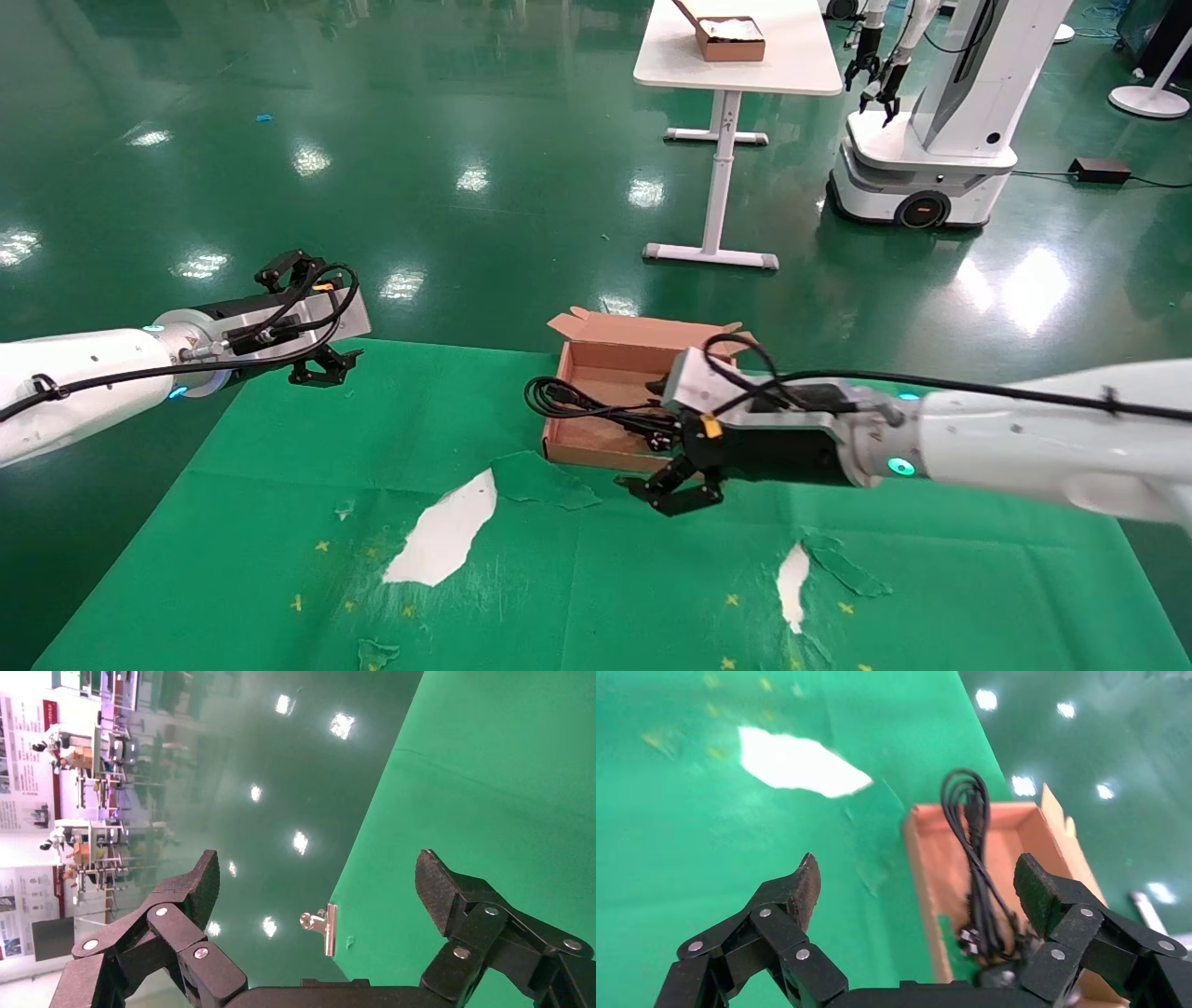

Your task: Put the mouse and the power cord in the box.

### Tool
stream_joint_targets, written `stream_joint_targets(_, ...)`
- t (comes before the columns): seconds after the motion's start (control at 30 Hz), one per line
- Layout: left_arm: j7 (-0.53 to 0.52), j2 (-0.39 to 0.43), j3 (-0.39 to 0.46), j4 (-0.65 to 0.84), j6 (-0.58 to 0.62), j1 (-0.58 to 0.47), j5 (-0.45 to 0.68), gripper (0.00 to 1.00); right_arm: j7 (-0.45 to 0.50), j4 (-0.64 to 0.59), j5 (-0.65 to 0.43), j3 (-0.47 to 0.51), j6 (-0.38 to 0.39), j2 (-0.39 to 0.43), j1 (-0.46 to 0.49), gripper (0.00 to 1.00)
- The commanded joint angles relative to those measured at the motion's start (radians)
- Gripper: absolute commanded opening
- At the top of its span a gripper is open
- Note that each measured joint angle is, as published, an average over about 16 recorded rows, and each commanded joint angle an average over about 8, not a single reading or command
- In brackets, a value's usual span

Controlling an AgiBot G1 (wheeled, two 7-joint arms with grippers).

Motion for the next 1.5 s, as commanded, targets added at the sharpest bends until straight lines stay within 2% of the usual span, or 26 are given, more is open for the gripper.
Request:
stream_joint_targets(0.03, 0.0, 0.0, 0.0, 0.0, 0.0, 0.0, 0.0, 1.0, 0.011, 0.029, 0.035, 0.023, -0.024, 0.026, -0.023, 1.0)
stream_joint_targets(0.37, 0.0, 0.0, 0.0, 0.0, 0.0, 0.0, 0.0, 1.0, 0.065, 0.173, 0.21, 0.138, -0.14, 0.152, -0.138, 1.0)
stream_joint_targets(0.53, -0.011, -0.014, -0.034, -0.025, 0.039, 0.022, -0.027, 1.0, 0.092, 0.246, 0.298, 0.195, -0.198, 0.215, -0.195, 1.0)
stream_joint_targets(1.17, -0.108, -0.14, -0.332, -0.25, 0.383, 0.217, -0.266, 1.0, 0.192, 0.515, 0.624, 0.409, -0.415, 0.45, -0.408, 1.0)
stream_joint_targets(1.5, -0.16, -0.207, -0.491, -0.37, 0.567, 0.321, -0.394, 1.0, 0.201, 0.541, 0.657, 0.429, -0.437, 0.473, -0.429, 1.0)
